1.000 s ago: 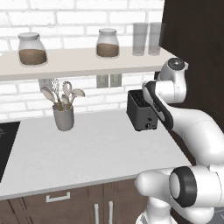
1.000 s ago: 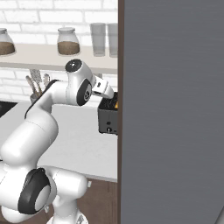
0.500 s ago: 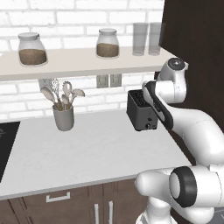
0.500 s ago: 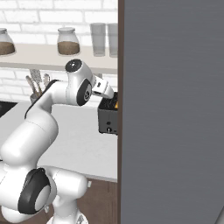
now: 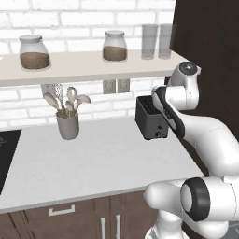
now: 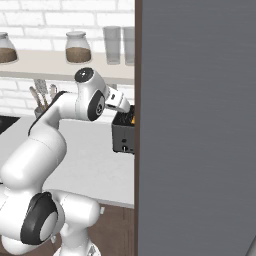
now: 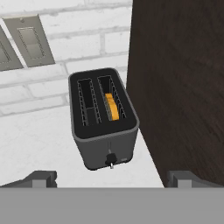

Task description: Start the toaster. Once the lever pops up, take the bread to the plate on the dining counter.

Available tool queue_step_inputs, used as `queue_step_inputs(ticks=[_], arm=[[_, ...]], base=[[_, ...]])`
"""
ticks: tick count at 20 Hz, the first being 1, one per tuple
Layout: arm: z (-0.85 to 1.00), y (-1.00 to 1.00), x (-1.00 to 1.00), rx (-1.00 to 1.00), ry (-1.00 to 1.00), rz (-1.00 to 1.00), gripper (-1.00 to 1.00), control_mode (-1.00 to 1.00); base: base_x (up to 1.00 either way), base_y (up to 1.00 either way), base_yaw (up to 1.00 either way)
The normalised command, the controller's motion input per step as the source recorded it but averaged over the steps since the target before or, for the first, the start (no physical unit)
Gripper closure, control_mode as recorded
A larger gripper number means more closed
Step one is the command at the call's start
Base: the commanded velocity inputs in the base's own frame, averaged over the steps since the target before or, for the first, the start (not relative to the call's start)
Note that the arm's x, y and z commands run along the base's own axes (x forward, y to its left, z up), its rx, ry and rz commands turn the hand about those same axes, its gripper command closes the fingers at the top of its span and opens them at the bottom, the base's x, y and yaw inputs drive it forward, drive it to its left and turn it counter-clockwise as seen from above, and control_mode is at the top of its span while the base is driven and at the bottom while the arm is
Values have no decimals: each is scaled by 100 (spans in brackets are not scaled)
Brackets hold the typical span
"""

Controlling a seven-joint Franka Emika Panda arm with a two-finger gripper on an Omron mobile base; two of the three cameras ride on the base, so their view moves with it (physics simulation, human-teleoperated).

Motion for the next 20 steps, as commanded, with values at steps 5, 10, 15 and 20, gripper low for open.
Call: queue_step_inputs(ticks=[5, 10, 15, 20], arm=[[0, 0, 0, 0, 0, 0, -100, -100], [0, 0, 0, 0, 0, 0, -100, -100], [0, 0, 0, 0, 0, 0, -100, -100], [0, 0, 0, 0, 0, 0, -100, -100]], base=[[0, 0, 0], [0, 0, 0], [0, 0, 0], [0, 0, 0]])
